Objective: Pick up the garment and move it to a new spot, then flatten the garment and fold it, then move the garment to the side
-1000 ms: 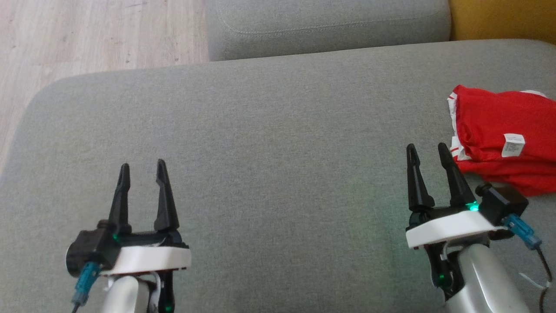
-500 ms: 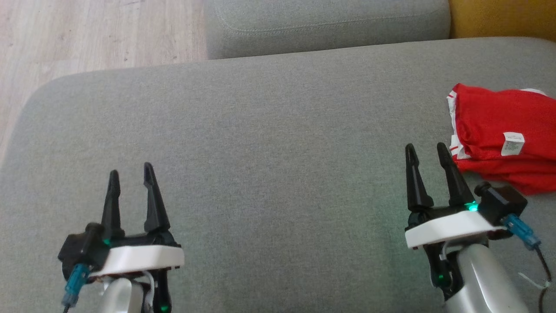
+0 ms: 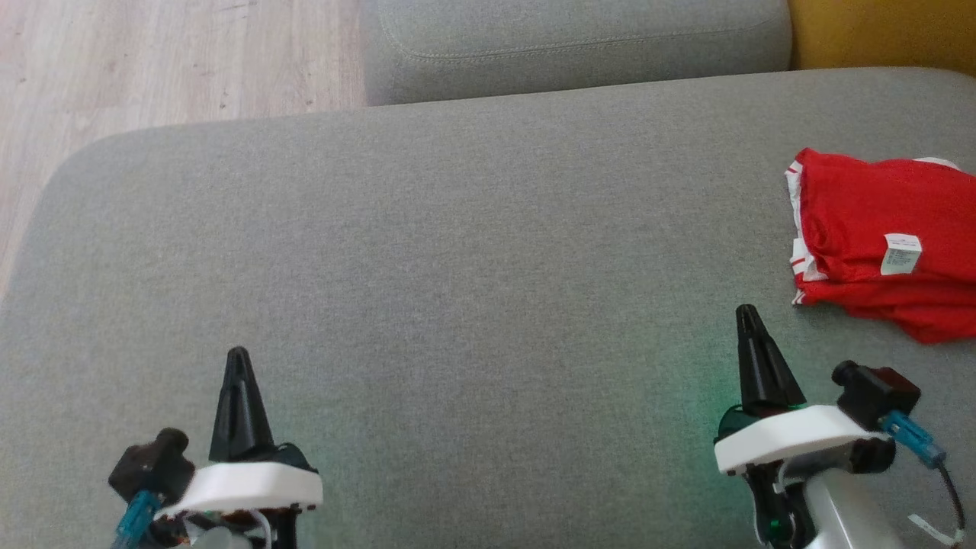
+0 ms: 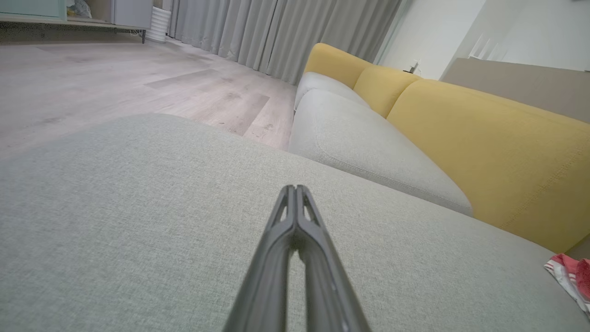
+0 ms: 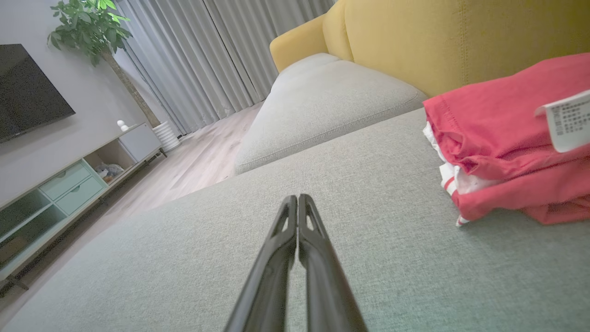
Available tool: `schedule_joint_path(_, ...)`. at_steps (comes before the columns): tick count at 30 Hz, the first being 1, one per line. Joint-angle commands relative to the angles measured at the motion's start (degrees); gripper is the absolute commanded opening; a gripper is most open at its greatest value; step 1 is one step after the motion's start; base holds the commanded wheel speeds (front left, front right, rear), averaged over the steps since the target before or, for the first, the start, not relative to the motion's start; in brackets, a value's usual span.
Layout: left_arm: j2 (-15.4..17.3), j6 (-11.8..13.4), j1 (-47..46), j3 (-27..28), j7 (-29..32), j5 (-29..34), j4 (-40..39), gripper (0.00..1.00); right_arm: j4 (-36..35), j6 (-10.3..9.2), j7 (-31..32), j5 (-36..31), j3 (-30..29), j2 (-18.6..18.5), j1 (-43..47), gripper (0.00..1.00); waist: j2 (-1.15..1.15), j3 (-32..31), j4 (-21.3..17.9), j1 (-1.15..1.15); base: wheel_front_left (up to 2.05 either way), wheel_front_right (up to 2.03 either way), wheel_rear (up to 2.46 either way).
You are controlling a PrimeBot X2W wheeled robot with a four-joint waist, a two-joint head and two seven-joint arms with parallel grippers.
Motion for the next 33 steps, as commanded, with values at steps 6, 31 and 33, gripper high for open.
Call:
schedule_joint_path(6,0.1,-0.9,-2.6,1.5,1.3,-4.6,-1.9,0.0,-2.5,-0.01,1.1,5.3,-0.9,-0.6,-2.2,0.0,0.0,-0.2,0.1,0.0,0.0,0.0,0.0)
schedule_joint_path(31,0.2,-2.6,-2.9,3.8,5.3,-18.1,-1.9,0.0,-3.9,-0.01,4.6,19.9,-2.9,-1.0,-1.6,0.0,0.0,-0.7,0.6,0.0,0.0,0.0,0.0)
schedule_joint_path(33,0.2,-2.7,-2.9,4.0,5.7,-19.2,-1.9,0.0,-4.0,-0.01,4.9,21.1,-3.1,-1.0,-1.6,0.0,0.0,-0.7,0.7,0.0,0.0,0.0,0.0)
